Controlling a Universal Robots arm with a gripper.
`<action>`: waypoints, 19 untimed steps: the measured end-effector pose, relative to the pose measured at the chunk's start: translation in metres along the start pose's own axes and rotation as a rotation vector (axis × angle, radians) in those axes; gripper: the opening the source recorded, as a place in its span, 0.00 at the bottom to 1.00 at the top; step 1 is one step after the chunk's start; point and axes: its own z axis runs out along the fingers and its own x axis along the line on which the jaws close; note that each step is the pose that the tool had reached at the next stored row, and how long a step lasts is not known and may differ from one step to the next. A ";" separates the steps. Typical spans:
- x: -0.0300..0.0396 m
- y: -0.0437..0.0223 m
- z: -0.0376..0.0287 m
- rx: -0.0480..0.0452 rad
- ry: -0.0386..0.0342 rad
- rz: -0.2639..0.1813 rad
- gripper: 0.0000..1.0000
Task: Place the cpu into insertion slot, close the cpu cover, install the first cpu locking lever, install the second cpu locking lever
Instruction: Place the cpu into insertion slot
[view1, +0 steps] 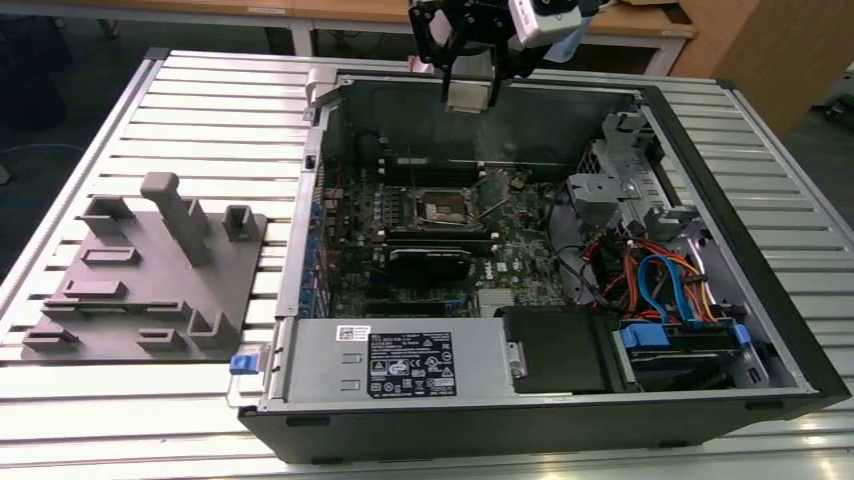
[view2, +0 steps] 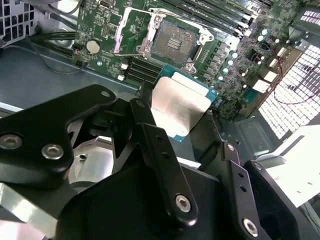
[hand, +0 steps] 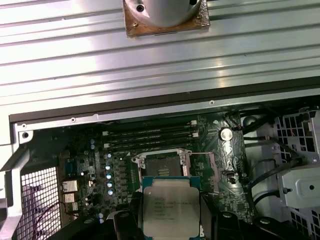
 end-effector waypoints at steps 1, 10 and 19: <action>0.0000 0.0000 0.0000 0.0000 -0.0001 0.000 0.54; 0.0000 0.0000 0.0000 -0.0001 -0.0001 0.001 0.54; 0.0000 0.0001 0.0008 -0.0018 -0.0085 0.095 0.54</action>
